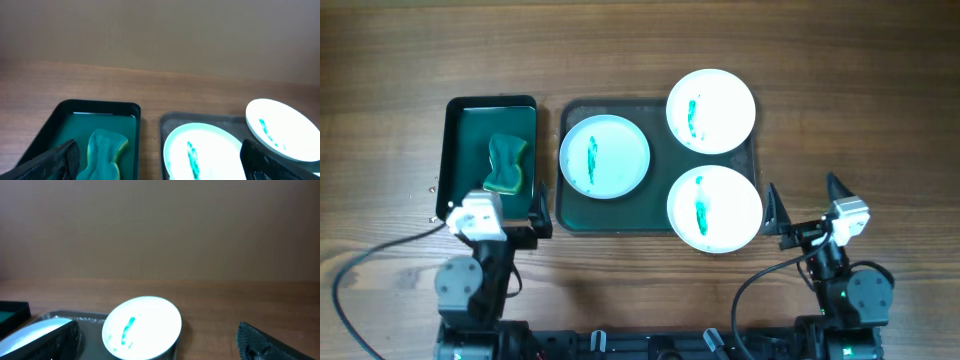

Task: Clean dirty plates on tray and stack at the side
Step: 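Reach left gripper to sponge and right gripper to top-left plate rim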

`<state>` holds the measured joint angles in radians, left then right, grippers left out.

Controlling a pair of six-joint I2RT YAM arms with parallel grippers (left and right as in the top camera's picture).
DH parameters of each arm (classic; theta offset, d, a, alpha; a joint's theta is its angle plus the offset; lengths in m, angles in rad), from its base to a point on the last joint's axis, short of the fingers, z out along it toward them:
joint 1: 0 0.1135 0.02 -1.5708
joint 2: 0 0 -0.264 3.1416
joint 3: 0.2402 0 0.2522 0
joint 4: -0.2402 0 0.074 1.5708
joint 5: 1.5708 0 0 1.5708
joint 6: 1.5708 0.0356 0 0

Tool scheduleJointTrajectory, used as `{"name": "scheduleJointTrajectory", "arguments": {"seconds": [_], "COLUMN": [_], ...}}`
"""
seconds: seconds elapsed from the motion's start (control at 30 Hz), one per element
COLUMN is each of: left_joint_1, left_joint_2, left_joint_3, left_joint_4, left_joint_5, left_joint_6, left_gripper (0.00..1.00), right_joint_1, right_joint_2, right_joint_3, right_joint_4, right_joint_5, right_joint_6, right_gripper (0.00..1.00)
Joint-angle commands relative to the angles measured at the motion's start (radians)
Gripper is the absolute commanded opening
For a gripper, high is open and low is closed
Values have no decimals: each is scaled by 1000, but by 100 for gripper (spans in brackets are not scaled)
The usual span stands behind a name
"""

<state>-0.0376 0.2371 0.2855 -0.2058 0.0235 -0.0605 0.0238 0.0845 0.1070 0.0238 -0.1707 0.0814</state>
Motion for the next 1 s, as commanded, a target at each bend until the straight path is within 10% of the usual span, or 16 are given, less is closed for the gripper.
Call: {"name": "scheduleJointTrajectory", "arguments": {"seconds": [0.0,0.67,0.97], "left_joint_1": [-3,-3,-3], "left_joint_2": [136,1058,1167], "left_joint_3": [145,1207,1271], "left_joint_4": [-50,-947,-966], "left_joint_5": [-13,-13,80], "left_joint_6": [32,31,23], "left_gripper": [100,100,100], "right_joint_1": [6,6,10], "right_joint_2": [96,1072,1239], "right_joint_3": [98,1059,1103], "right_joint_4": [5,-742,-722], "right_joint_5": [13,-88,-306], "right_joint_6": [-3,-3,71], "right_gripper": [100,100,92]}}
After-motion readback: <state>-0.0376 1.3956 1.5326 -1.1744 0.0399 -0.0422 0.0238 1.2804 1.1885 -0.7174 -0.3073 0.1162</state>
